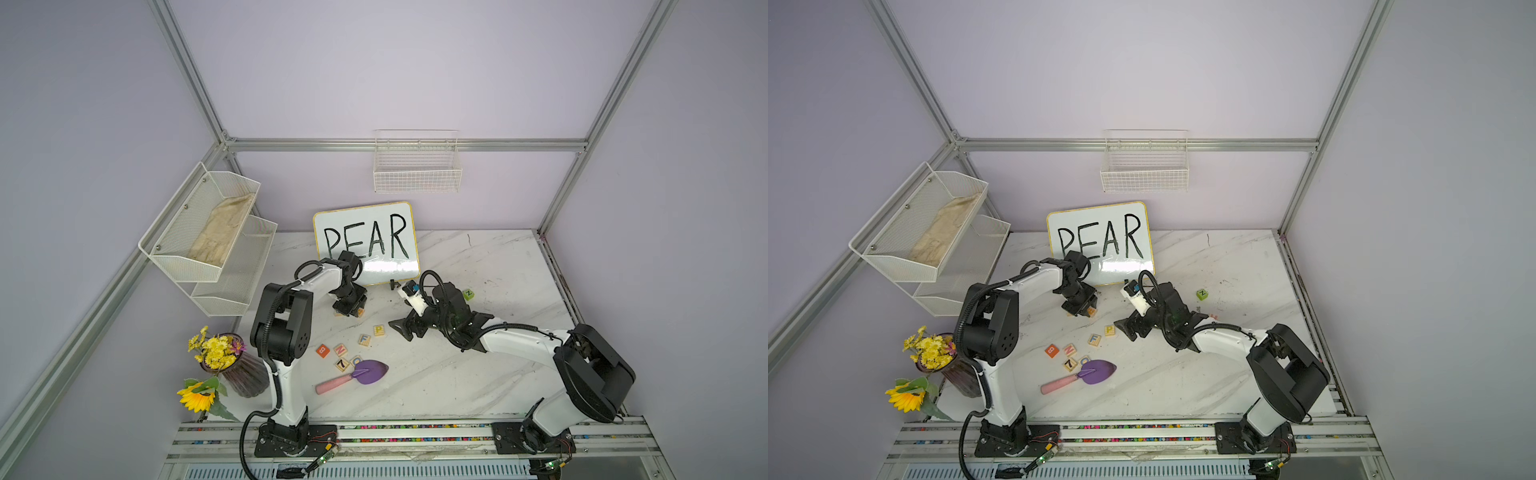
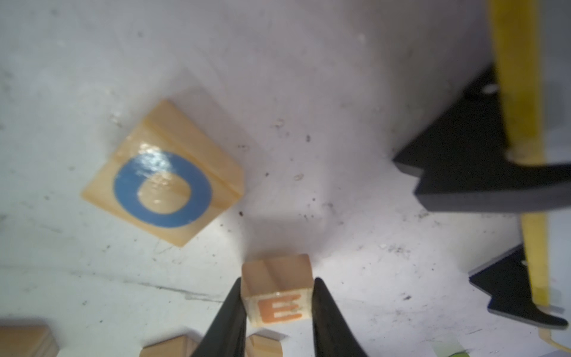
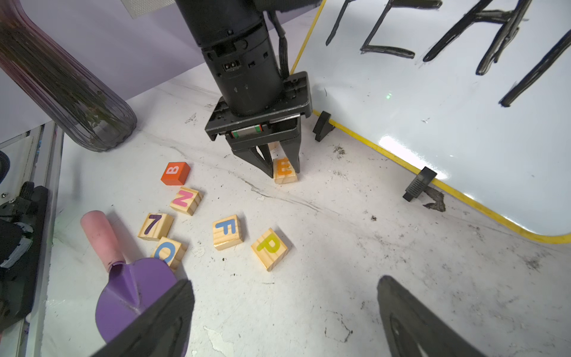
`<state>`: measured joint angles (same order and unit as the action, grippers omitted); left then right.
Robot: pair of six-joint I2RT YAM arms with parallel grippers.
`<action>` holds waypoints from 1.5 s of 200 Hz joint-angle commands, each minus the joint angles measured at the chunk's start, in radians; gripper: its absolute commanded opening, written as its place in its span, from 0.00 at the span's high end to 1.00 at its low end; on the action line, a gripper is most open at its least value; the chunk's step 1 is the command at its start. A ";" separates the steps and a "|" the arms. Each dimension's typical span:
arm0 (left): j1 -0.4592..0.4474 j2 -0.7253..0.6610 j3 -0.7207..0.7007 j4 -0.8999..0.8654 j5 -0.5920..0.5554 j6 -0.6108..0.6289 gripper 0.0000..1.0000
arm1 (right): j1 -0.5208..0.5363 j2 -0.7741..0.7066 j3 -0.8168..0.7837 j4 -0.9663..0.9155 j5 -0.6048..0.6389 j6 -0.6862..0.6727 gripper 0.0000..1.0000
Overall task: Spell the uppercase word “pear” with letter blocks
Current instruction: Pick up the letter block from the center of the board, then place the letter block at the center of the board.
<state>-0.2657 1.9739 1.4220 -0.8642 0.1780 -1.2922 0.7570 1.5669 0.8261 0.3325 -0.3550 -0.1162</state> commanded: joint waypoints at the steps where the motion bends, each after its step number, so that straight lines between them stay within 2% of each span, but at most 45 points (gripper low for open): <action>1: -0.024 -0.009 0.118 -0.017 -0.009 0.108 0.70 | -0.007 -0.028 0.010 0.010 0.003 0.008 0.05; 33: -0.055 -0.017 0.178 -0.048 -0.037 0.210 0.70 | -0.007 -0.042 0.017 0.005 0.065 0.044 0.05; 48: -0.075 -0.024 0.194 -0.053 -0.035 0.263 0.70 | -0.007 -0.058 0.020 0.000 0.148 0.070 0.05; 69: -0.112 -0.018 0.226 -0.063 -0.001 0.347 0.70 | -0.008 -0.089 0.028 -0.023 0.324 0.125 0.05; 89: -0.165 -0.033 0.236 -0.077 -0.048 0.410 0.70 | -0.011 -0.131 0.035 -0.078 0.444 0.158 0.05; 107: -0.215 -0.061 0.232 -0.079 -0.097 0.440 0.70 | -0.012 -0.176 0.027 -0.115 0.492 0.181 0.05; 195: -0.354 -0.139 0.132 -0.079 -0.124 0.433 0.69 | -0.012 -0.406 -0.070 -0.294 0.597 0.202 0.05; 243: -0.407 -0.139 0.064 -0.078 -0.140 0.386 0.69 | -0.012 -0.492 -0.136 -0.284 0.508 0.207 0.05; 300: -0.415 -0.119 0.007 -0.060 -0.165 0.369 0.69 | -0.012 -0.514 -0.156 -0.288 0.508 0.214 0.05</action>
<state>-0.6830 1.8626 1.4734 -0.9375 0.0380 -0.9051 0.7467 1.0660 0.6773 0.0608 0.1638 0.0826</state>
